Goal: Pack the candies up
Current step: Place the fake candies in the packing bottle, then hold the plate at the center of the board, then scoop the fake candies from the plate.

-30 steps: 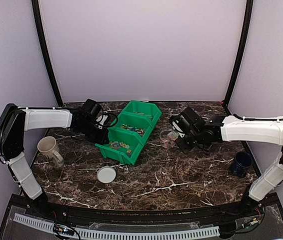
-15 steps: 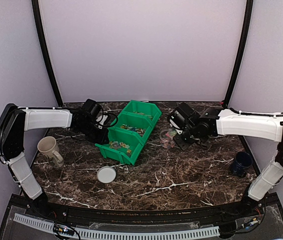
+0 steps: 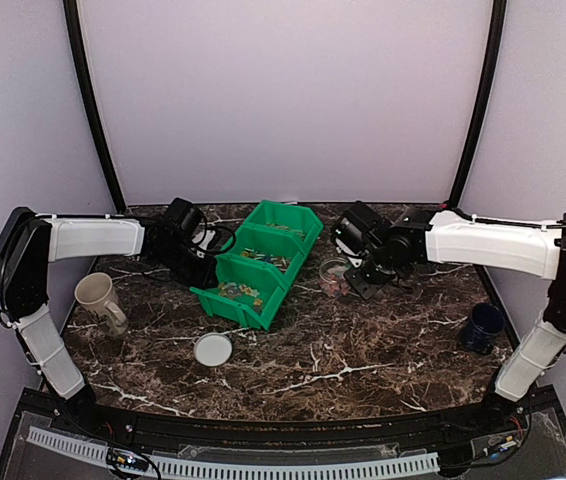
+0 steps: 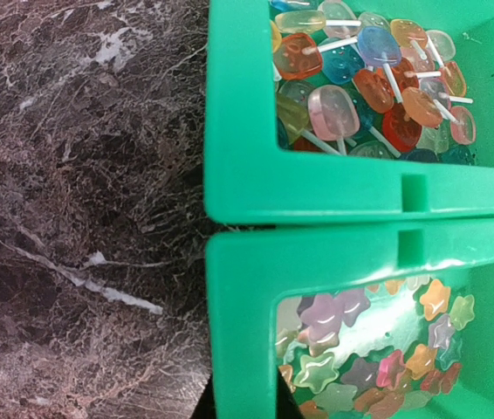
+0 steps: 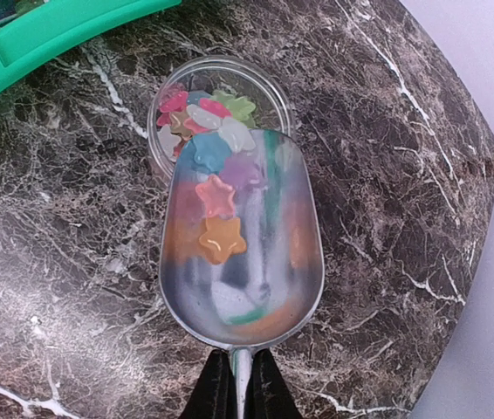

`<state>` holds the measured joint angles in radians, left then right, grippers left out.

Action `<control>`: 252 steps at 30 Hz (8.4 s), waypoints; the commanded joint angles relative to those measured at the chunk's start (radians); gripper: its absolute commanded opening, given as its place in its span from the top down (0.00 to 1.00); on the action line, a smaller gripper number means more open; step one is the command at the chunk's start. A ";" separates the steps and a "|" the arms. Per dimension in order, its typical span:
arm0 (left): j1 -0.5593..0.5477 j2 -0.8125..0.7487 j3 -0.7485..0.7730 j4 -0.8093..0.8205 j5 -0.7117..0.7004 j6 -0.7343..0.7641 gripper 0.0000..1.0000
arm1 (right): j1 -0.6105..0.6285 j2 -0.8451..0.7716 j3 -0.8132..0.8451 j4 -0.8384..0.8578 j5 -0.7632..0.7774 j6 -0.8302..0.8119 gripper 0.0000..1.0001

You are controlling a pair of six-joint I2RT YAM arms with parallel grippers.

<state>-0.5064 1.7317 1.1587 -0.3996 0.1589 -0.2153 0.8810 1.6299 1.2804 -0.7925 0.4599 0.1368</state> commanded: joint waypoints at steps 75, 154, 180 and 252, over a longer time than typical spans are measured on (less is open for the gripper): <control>0.005 0.019 0.116 0.080 -0.001 0.034 0.51 | 0.158 -0.248 -0.315 0.586 0.092 -0.253 1.00; 0.146 0.111 0.313 -0.137 -0.474 0.209 1.00 | 0.183 -0.352 -0.453 0.676 0.034 -0.197 1.00; 0.145 -0.027 0.142 -0.299 -0.381 0.148 1.00 | 0.184 -0.397 -0.460 0.675 0.018 -0.186 1.00; 0.112 0.129 0.178 0.008 -0.036 -0.015 0.75 | 0.191 -0.113 0.032 0.351 0.041 -0.140 1.00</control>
<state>-0.3965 1.8610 1.2839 -0.3393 0.1623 -0.2375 1.0653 1.5215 1.3251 -0.4915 0.4778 -0.0193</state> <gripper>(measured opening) 0.202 0.084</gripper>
